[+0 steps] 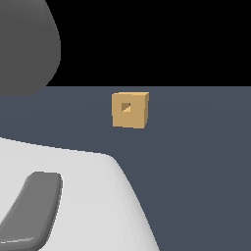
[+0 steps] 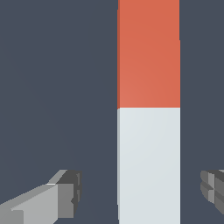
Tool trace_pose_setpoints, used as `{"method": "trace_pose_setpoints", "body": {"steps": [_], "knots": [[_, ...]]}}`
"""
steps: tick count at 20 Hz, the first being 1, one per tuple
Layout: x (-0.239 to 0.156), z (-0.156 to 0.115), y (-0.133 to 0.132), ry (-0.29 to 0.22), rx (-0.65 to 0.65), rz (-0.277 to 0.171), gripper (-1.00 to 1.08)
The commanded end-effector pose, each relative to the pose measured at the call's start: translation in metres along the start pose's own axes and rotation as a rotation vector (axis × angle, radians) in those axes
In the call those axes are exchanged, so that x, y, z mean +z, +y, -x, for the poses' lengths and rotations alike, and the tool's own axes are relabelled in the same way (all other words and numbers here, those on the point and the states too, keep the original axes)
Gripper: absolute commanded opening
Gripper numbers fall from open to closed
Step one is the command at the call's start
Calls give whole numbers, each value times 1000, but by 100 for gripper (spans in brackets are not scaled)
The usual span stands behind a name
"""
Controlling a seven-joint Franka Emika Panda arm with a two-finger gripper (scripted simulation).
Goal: Insert the peg into the horizontal hole in a box.
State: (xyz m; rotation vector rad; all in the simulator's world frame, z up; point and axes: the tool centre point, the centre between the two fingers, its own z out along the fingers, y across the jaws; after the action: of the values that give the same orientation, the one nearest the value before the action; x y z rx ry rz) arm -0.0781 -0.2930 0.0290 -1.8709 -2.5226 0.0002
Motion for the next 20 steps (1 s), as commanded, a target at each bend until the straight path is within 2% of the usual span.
{"method": "trace_pose_setpoints", "body": {"steps": [1, 5, 6, 20], "knots": [[8, 1, 0, -1, 0, 1, 100], [12, 1, 1, -1, -1, 1, 100], [12, 1, 1, -1, -1, 1, -100], [12, -3, 2, 0, 3, 1, -100]]}}
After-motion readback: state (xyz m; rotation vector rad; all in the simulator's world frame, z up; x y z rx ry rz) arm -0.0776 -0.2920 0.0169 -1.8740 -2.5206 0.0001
